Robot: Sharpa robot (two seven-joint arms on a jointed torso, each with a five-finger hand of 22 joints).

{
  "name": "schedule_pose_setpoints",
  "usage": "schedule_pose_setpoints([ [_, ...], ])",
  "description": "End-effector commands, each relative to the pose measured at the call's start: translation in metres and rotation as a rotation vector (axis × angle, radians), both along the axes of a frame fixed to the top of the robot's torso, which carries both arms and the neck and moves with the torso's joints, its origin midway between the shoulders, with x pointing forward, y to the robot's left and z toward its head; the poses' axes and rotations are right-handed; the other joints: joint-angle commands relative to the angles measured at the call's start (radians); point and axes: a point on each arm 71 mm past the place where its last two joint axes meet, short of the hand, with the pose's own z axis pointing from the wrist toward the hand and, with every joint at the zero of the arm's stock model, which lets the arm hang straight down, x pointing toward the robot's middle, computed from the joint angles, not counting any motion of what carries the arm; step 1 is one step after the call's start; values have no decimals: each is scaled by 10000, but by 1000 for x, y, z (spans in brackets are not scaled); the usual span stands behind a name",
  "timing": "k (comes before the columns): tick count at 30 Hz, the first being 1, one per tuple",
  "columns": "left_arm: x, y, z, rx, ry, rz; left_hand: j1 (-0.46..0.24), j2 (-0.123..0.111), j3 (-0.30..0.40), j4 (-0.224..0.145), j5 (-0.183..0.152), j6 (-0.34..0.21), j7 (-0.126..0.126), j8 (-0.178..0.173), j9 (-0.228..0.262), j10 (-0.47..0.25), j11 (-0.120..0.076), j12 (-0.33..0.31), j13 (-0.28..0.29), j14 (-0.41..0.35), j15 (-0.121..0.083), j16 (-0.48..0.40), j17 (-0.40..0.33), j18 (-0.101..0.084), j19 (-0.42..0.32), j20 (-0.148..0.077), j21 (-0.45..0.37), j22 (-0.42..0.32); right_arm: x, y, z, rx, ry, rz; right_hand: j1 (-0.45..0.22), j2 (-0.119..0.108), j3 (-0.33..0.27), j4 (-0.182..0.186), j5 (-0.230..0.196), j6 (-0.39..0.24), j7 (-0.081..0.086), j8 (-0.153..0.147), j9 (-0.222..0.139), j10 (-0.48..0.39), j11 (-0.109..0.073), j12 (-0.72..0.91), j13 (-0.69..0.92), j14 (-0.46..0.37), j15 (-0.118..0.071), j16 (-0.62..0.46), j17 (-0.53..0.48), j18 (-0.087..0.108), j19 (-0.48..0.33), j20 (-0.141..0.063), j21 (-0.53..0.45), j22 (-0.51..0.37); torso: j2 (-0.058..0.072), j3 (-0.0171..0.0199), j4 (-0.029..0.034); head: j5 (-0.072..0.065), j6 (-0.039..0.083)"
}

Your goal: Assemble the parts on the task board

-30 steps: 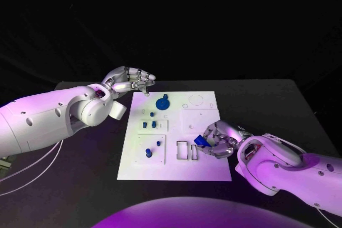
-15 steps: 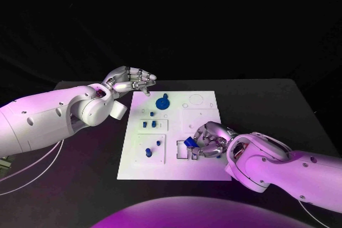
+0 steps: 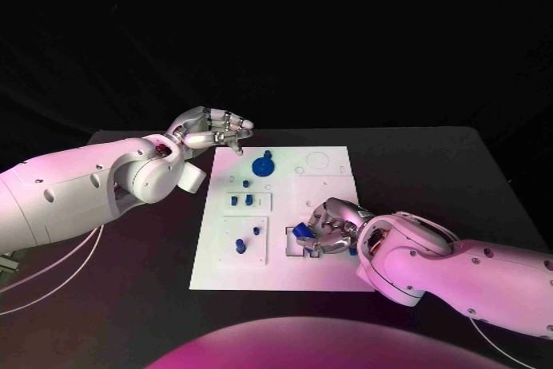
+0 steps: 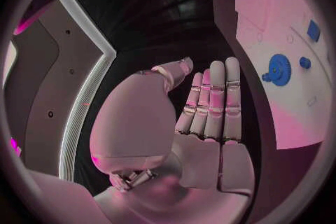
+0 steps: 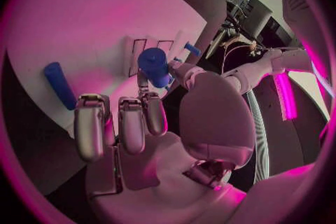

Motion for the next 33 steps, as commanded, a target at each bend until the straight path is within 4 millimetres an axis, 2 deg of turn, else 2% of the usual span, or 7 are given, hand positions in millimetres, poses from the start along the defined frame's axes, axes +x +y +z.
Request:
schedule_pose_setpoints([
  [1,-1,-2,1,-80,29,-190,-66,65,-44,5,49,-63,-15,30,-13,-66,2,42,-1,-81,-17,-37,-14,135,-26,59,-54,-13,-1,2,-3,-533,92,232,125,274,276,210,15,597,-522,1001,385,71,-17,-4,625,844,-60,35,1564,-157,733,-70,21,2344,-3,-1,-9,19,-6],
  [5,-1,-2,1,-77,35,-195,-85,66,-45,21,49,-74,-14,29,-15,-88,5,47,-4,-91,-13,-38,-14,136,-31,64,-74,-26,-1,4,-4,-702,128,387,-73,64,198,203,15,584,-519,1011,373,52,-13,-53,601,838,-58,25,1543,-148,718,-71,-22,2332,1,2,0,39,-15],
  [21,-1,-1,1,-40,66,-191,-90,77,-39,30,51,-76,-13,30,-16,-93,6,50,-5,-94,-11,-38,-15,136,-31,66,-81,-30,1,6,-5,-1049,-28,451,-335,-75,87,267,21,603,-511,1021,349,54,-7,-75,611,837,-53,24,1544,-150,720,-68,-13,2334,7,1,5,58,-51],
  [33,-2,-1,1,-14,93,-201,-90,77,-39,30,51,-76,-13,30,-16,-93,6,50,-5,-94,-11,-38,-15,136,-31,66,-81,-30,-1,9,-4,-1204,-127,730,-880,-306,-439,414,49,573,-474,980,256,-15,29,-224,531,823,-22,-3,1499,-131,684,-40,-111,2307,4,6,-6,100,-91],
])
